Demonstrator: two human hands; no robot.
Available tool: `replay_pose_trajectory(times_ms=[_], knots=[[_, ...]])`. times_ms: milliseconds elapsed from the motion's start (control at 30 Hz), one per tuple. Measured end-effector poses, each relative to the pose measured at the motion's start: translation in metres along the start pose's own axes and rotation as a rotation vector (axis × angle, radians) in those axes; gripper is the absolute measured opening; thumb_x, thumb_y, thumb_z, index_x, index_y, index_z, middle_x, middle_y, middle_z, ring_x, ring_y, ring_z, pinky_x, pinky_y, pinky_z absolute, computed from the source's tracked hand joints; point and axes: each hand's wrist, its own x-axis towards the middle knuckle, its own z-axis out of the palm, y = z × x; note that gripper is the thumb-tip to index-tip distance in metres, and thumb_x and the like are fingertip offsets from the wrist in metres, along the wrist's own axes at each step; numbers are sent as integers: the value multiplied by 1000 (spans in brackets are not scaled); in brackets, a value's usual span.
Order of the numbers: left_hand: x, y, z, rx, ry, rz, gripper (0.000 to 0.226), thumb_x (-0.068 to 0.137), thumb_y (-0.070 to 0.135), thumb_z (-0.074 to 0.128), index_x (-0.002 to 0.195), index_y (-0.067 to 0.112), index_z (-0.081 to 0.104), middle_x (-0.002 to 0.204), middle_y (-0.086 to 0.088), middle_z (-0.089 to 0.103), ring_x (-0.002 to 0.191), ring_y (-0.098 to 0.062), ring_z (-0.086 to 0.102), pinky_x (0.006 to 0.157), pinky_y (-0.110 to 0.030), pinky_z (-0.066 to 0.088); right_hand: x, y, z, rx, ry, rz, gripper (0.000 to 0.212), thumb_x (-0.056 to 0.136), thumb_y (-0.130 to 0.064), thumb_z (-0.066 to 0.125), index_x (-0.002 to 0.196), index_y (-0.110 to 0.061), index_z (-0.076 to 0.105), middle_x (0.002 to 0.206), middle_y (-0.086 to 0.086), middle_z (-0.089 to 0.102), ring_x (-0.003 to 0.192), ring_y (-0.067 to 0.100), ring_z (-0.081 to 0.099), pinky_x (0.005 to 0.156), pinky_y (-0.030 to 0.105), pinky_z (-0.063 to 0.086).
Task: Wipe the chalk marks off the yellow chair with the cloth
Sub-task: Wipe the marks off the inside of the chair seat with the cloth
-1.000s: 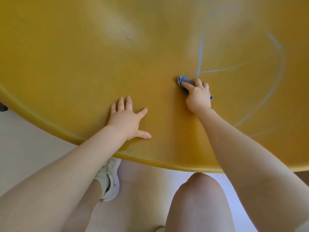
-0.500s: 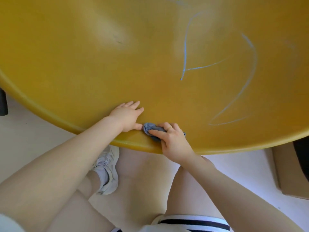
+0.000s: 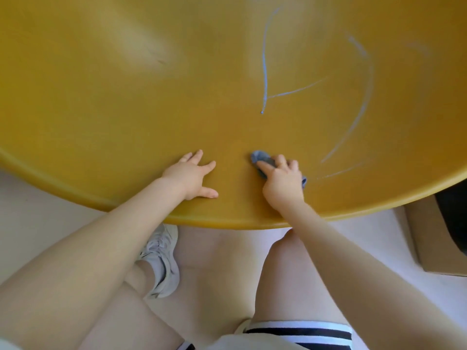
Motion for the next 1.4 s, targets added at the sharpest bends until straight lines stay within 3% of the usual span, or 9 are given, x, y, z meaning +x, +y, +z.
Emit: replay_pose_trajectory(times_ms=[133,267,400,533,667,900,1067,1167,1400], knots=[[-1,-1,2,-16,9,7,85,85,60,49,150,31,3,158,-2,-15,147,-21,-7,117,-35,12,-45,-35,6,66,-2,-151,51,68,-14,32,99,-20,71,88,16,64,66,36,53,58,35,45],[-3,4,-4,2,-23,-20,87,85,58,51,150,28,3,158,-5,-13,147,-23,-6,118,-35,10,-53,-21,-8,68,-134,-303,54,76,-11,33,120,-24,60,117,15,57,90,35,47,77,42,43],[1,19,-11,34,-13,28,85,88,52,51,151,18,4,159,-6,-10,147,-22,-2,118,-33,10,-50,35,-30,-81,-109,-116,52,90,-7,34,132,-33,47,132,8,45,106,31,39,87,35,35],[13,30,-4,31,48,104,87,88,55,49,151,16,2,159,-5,-8,147,-21,0,118,-33,10,-43,89,-61,-230,-23,166,48,92,-8,36,133,-30,47,130,9,43,110,32,37,93,36,33],[21,31,-1,5,98,87,98,83,59,53,151,15,-2,158,-5,-13,147,-20,-4,118,-35,8,-35,81,-52,-245,12,287,45,88,-5,38,129,-19,52,132,14,42,114,35,36,98,38,28],[34,28,-10,129,120,-14,125,65,75,58,149,10,-7,156,-13,-18,146,-26,-11,118,-38,0,-18,3,-9,-12,-33,111,54,86,-6,37,136,-24,41,140,11,36,122,32,31,100,37,27],[38,29,-13,128,82,-31,130,61,79,58,150,10,-8,157,-12,-16,147,-24,-8,119,-37,1,-9,-27,1,66,-134,-64,48,93,-14,38,140,-25,37,148,9,29,131,32,24,109,38,22],[38,30,-18,135,70,16,127,64,75,59,150,12,-9,157,-11,-17,147,-23,-8,119,-36,1,-4,3,-7,46,-134,-99,49,92,-10,37,136,-30,42,145,7,33,129,31,28,107,37,28],[40,73,-18,50,64,308,111,75,62,62,151,16,-4,158,-1,-16,147,-17,-6,118,-30,2,-9,116,-76,-253,-39,221,41,95,-14,36,131,-28,51,133,11,43,121,33,34,98,39,32]])
